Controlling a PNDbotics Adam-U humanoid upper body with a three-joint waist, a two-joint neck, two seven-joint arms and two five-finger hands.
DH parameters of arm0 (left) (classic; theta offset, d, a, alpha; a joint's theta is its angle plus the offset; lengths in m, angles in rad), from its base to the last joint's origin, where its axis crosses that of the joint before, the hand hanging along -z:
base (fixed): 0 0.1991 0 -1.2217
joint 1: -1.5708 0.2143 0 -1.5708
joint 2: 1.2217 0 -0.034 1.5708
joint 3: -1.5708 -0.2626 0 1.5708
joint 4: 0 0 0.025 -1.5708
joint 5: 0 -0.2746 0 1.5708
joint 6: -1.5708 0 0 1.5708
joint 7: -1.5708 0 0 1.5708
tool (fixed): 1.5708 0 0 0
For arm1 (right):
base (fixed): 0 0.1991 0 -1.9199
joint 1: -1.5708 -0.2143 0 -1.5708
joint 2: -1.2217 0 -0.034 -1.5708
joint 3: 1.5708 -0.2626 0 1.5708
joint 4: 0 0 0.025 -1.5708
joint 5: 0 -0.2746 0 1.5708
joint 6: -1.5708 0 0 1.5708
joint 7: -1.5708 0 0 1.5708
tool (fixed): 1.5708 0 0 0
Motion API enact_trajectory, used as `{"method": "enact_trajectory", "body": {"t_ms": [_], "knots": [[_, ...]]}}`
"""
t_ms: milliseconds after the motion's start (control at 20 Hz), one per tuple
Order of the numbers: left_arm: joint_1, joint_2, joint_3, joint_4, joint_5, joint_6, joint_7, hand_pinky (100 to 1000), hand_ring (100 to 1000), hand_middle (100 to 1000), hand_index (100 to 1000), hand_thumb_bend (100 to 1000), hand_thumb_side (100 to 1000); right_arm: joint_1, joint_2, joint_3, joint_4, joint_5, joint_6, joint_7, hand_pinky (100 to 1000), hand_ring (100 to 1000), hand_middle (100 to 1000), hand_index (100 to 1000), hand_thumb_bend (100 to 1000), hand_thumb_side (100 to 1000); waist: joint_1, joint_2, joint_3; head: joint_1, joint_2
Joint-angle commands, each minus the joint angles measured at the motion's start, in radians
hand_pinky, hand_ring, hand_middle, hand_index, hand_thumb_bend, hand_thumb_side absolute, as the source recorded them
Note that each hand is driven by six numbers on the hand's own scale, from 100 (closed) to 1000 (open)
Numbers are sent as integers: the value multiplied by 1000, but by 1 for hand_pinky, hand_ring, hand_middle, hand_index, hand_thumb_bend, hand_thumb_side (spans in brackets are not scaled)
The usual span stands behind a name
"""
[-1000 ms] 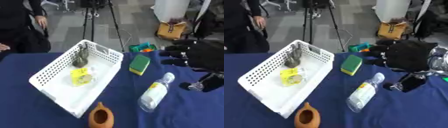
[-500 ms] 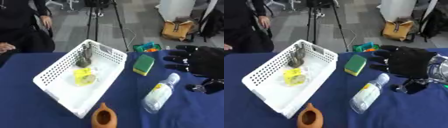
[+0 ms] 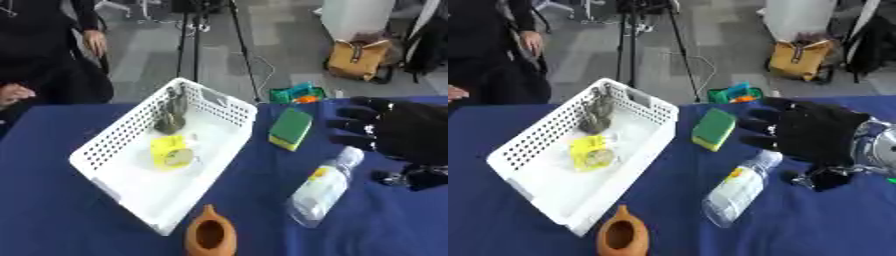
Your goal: Pick up objects on the table and place them in the box.
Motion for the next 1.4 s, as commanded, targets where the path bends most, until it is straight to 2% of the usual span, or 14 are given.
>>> {"method": "enact_trajectory", "body": {"t_ms": [50, 650, 1050, 1150, 1300, 1400], "knots": [[-13, 9, 1, -14, 5, 1, -5, 752, 784, 854, 801, 100, 1000, -21, -6, 0, 13, 22, -16, -5, 1000, 1000, 1000, 1000, 408, 472, 0, -16, 2, -6, -8], [-17, 7, 0, -14, 5, 0, -6, 750, 778, 854, 799, 100, 1000, -75, 45, 29, 116, 68, -95, 34, 1000, 1000, 1000, 1000, 419, 523, -7, -9, 12, -3, 9], [-22, 3, -1, -14, 6, 1, -7, 749, 774, 854, 798, 100, 1000, -100, 83, 41, 194, 128, -118, 15, 1000, 1000, 1000, 1000, 434, 567, -9, -3, 21, -3, 6], [-22, 1, -2, -14, 6, 2, -8, 749, 774, 854, 798, 100, 1000, -112, 93, 50, 200, 189, -115, 29, 1000, 1000, 1000, 1000, 438, 579, -8, -3, 20, -10, -2], [-20, -1, 0, -14, 6, 3, -7, 749, 773, 854, 798, 100, 1000, -127, 116, 66, 188, 292, -94, 108, 1000, 1000, 1000, 1000, 434, 591, -5, -5, 16, -43, -26], [-19, -2, -1, -14, 6, 3, -7, 749, 773, 854, 797, 100, 1000, -138, 129, 84, 166, 347, -98, 185, 1000, 1000, 1000, 1000, 415, 579, -4, -10, 11, -110, -62]]}}
